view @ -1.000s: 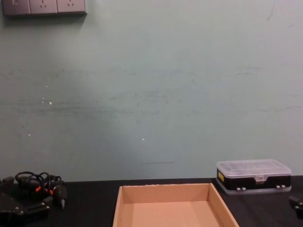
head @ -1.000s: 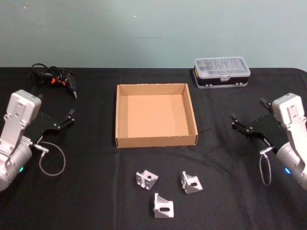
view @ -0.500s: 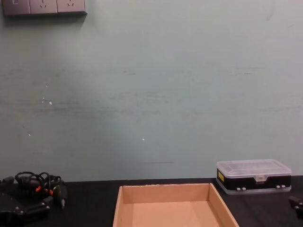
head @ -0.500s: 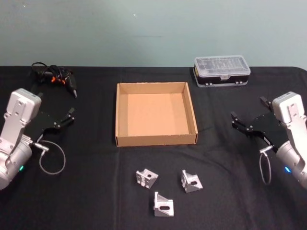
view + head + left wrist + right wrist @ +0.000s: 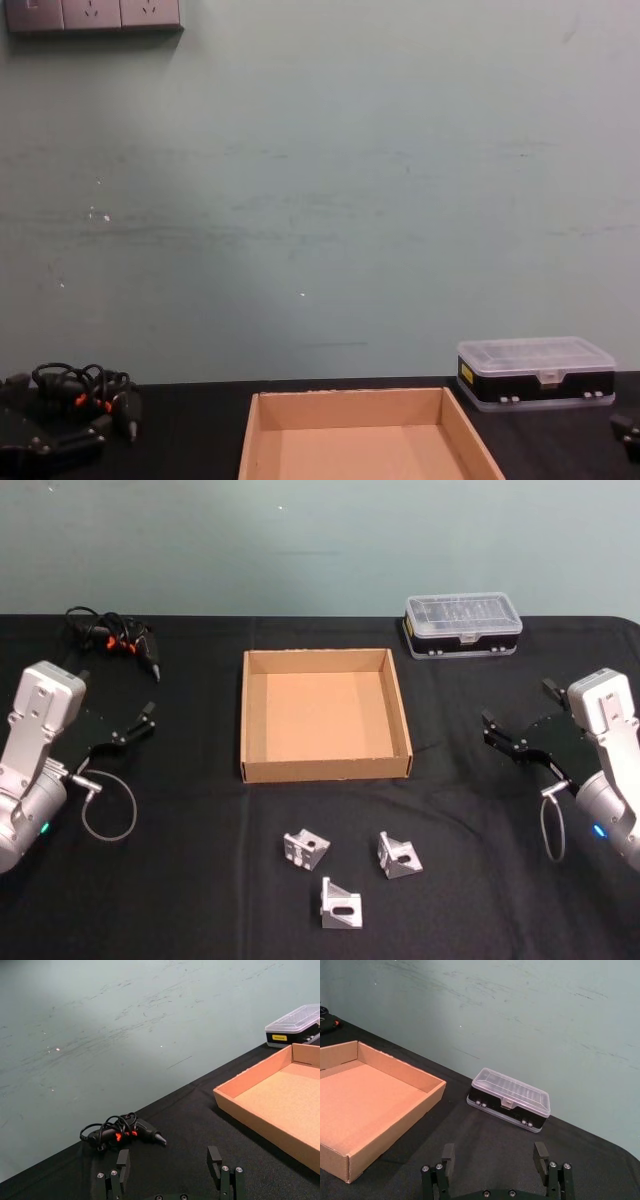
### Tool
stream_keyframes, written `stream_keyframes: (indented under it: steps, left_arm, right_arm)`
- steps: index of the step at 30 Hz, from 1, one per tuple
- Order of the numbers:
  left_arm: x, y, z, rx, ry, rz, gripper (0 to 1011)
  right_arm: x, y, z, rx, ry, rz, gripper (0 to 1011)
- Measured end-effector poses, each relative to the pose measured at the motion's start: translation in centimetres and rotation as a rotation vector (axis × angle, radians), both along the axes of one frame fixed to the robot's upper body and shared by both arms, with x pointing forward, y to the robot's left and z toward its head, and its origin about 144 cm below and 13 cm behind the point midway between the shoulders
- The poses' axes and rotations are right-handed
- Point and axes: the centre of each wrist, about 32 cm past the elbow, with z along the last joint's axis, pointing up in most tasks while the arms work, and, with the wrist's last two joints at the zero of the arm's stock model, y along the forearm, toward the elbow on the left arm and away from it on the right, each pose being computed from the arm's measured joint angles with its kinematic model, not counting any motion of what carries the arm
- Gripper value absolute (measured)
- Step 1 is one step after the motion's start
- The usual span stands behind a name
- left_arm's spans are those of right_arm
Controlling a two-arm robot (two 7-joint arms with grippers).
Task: Use one hand to pick up the angle iron from the table and place it into the box.
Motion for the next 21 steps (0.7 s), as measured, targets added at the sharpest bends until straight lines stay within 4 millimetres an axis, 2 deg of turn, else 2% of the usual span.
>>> stream_keyframes:
  steps: [15, 21]
  left_arm:
    - [0.0, 0.0, 0.0, 0.0, 0.0, 0.0, 1011]
    - [0.0, 0.0, 0.0, 0.0, 0.0, 0.0, 1011]
  right_arm:
    - [0.16, -0.18, 0.0, -0.004, 0.009, 0.014, 1003]
    - [-0.13, -0.76, 0.65, 0.002, 0.008, 0.046, 1003]
